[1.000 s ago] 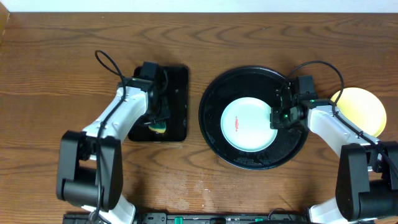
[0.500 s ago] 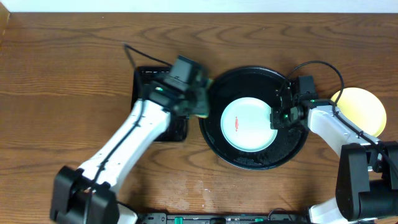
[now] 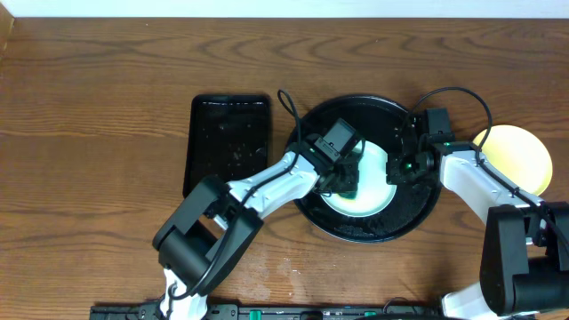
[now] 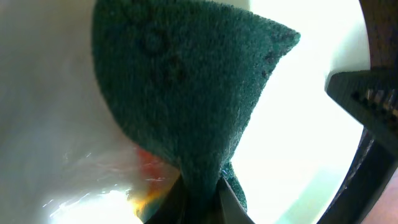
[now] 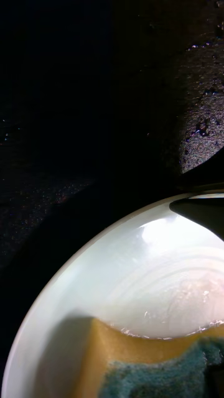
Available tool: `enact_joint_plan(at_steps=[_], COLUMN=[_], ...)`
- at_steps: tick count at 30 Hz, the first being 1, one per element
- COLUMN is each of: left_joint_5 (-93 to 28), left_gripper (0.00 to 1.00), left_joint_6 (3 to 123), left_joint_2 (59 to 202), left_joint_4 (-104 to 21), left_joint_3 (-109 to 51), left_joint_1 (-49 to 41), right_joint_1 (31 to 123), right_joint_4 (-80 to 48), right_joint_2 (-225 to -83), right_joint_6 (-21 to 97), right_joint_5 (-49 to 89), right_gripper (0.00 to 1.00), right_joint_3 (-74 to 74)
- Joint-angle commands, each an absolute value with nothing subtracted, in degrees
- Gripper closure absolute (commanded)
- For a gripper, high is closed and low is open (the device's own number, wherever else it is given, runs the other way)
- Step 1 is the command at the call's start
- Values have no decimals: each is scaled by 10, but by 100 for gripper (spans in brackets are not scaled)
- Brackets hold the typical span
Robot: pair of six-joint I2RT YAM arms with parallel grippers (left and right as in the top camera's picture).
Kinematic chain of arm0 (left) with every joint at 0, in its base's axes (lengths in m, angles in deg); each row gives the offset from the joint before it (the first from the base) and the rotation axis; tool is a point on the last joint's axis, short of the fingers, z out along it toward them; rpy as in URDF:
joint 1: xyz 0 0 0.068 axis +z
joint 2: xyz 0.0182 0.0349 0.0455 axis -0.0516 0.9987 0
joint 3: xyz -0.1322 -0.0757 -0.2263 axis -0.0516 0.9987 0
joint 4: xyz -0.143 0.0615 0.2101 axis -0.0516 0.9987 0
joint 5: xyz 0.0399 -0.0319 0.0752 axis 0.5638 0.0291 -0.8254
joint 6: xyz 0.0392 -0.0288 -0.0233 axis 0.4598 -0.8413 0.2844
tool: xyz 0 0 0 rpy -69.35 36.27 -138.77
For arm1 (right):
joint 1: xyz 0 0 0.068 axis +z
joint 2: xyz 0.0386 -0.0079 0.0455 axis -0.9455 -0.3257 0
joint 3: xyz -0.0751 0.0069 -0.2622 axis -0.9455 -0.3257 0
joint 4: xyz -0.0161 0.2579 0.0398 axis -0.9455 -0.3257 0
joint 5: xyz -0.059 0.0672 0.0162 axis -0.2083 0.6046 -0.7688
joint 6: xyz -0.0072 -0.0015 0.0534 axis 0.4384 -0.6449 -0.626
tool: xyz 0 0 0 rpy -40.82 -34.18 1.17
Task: Clean dirty plates on tray and stack at the side
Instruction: 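Scrub the pale green plate with the sponge in the left gripper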
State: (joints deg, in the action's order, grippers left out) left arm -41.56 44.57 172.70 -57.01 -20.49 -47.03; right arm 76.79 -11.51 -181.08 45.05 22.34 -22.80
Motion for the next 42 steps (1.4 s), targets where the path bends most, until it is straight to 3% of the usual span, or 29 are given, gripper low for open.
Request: enact_joint_plan(at_steps=[1,8,15,24,29,42], left_joint_5=[-413,-593,-657,-342,-239,-188], left_gripper=[93,92,93,92,93,93], left_joint_6=[427,406,452,414,371,392], left_joint_2=[1759,1756,1755,1795,1821,1830], left_joint_4=[-551,-385,-352,-513,-563,-582], left_joint_3=[-209,-232,-272,-270,-270,-270], left_joint_1=[-467,-418,-422,-442,-457,-489], right_joint_1=[773,773,773,773,773,773], right_joint_4=[-115,-118,-123,-123,-122,-122], right_joint_2=[-1825,-1825,-1825,-1825,-1825,-1825], right_joint_6=[442,442,442,442,442,442], right_joint_5=[213,213,213,213,213,213], right_gripper=[99,99,99,99,99,99], right_joint_3=[-239,-239,-239,-239,-239,-239])
